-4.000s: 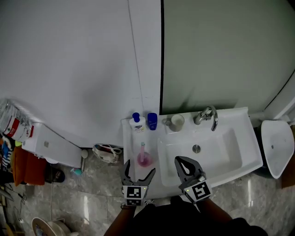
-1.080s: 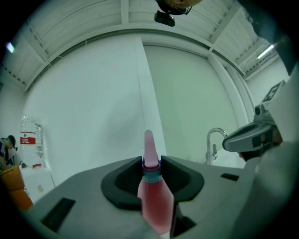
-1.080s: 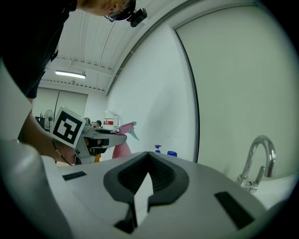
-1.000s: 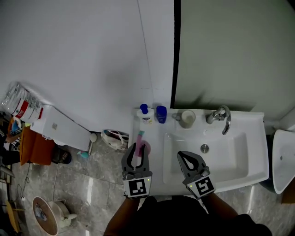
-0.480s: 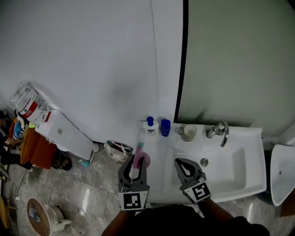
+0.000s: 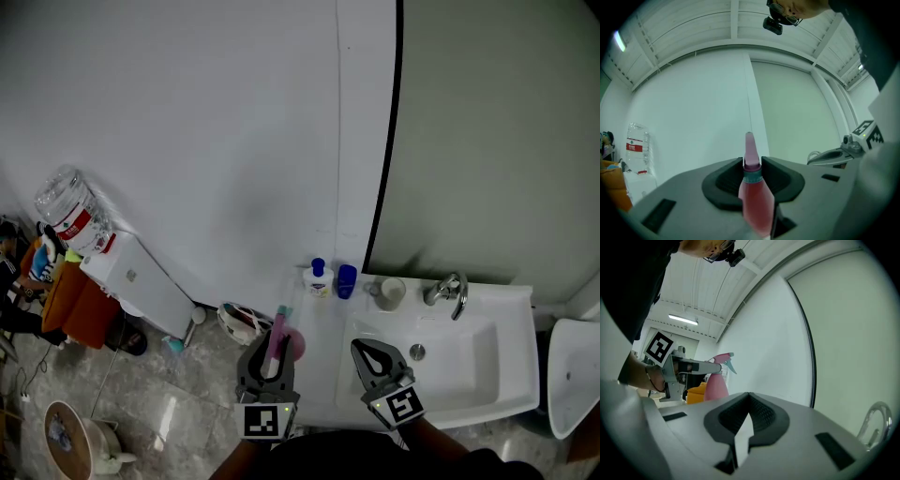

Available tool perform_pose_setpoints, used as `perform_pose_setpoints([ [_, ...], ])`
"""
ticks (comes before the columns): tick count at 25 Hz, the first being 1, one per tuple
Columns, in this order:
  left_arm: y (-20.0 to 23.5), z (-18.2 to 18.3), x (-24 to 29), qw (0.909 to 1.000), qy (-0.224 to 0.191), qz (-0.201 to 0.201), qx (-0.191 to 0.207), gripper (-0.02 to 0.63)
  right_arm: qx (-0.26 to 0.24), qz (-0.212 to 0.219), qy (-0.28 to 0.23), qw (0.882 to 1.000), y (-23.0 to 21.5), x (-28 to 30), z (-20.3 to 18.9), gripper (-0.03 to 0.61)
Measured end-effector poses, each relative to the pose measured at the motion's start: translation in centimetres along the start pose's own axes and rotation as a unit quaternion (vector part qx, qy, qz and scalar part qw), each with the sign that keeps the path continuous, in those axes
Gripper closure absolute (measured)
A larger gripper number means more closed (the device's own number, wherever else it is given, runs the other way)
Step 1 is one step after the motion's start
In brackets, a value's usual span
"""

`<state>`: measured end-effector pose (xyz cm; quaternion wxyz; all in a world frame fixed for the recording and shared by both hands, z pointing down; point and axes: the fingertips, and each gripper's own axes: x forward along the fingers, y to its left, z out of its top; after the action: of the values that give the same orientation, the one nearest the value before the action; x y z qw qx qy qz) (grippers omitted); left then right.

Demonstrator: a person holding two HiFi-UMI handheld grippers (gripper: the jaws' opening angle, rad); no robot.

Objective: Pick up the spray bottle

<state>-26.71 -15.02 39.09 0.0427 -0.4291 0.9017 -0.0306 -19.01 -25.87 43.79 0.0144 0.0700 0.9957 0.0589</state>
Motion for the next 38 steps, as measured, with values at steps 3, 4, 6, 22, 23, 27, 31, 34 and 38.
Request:
perform_pose_setpoints([
  [3,0.3,-0.3,-0.5,0.9999,0.002,0.003,-0.012,0.497,0.008,-0.013,0.013,1.000,-0.4,-0.4,-0.7,0.580],
  [4,0.5,-0.4,-0.7,0.9999,0.002,0.004,-0.014,0.497,0.008,-0.016,0.017,1.000,-0.5,-0.5,-0.9,0.580],
  [6,0.9,-0.5,-1.1,0.9997,0.006,0.008,-0.020,0.497,0.008,-0.022,0.022,0.999,-0.8,-0.6,-1.2,0.580],
  [22,1.6,-1.6,-0.9,0.9997,0.013,0.003,-0.020,0.495,-0.013,-0.021,0.015,1.000,-0.5,-0.1,0.2,0.580],
  [23,1.6,-1.7,-0.7,0.9998,0.014,0.001,-0.016,0.497,-0.013,-0.022,0.014,1.000,-0.6,-0.1,0.3,0.580],
  [27,1.7,-1.9,-0.2,0.9997,0.018,-0.001,-0.015,0.495,-0.014,-0.024,0.010,1.000,-0.9,0.2,0.5,0.580],
  [31,1.3,-2.5,0.2,0.9996,0.022,-0.005,-0.019,0.495,-0.014,-0.027,0.011,0.999,-1.1,0.3,0.3,0.580],
  [34,1.1,-3.0,0.6,0.9994,0.028,-0.009,-0.020,0.495,-0.011,-0.032,0.013,0.999,-1.4,0.4,0.3,0.580],
  [38,0.9,-3.1,1.2,0.9994,0.025,-0.016,-0.019,0.495,-0.019,-0.034,0.017,0.999,-1.9,0.5,0.2,0.580],
])
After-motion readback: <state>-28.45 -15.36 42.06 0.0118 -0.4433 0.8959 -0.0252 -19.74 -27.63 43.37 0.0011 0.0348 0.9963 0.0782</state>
